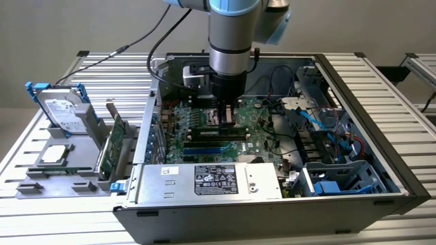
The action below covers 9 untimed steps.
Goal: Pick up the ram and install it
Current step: 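Insert the ram into the slot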
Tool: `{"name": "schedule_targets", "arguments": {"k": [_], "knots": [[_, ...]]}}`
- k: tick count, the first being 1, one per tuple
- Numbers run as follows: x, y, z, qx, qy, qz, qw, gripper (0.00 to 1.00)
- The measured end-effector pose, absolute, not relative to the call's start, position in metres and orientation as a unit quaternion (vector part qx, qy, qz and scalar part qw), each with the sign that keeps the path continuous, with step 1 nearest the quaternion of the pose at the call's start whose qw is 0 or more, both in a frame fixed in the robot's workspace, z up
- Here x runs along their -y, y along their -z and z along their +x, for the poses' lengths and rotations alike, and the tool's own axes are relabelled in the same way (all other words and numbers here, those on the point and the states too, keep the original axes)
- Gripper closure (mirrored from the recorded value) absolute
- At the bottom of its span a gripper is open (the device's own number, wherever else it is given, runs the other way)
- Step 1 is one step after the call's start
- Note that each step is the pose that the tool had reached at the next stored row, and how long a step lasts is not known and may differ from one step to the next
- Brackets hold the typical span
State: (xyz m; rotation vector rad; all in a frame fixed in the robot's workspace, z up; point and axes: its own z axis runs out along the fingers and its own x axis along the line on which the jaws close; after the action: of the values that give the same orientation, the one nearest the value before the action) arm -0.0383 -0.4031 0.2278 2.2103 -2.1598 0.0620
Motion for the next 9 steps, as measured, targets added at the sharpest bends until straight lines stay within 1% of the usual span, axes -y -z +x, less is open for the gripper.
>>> {"name": "schedule_targets", "arguments": {"k": [9], "knots": [[0.4021,-0.2275,-0.0383,0.696,-0.021,0.717,0.026,0.86]]}}
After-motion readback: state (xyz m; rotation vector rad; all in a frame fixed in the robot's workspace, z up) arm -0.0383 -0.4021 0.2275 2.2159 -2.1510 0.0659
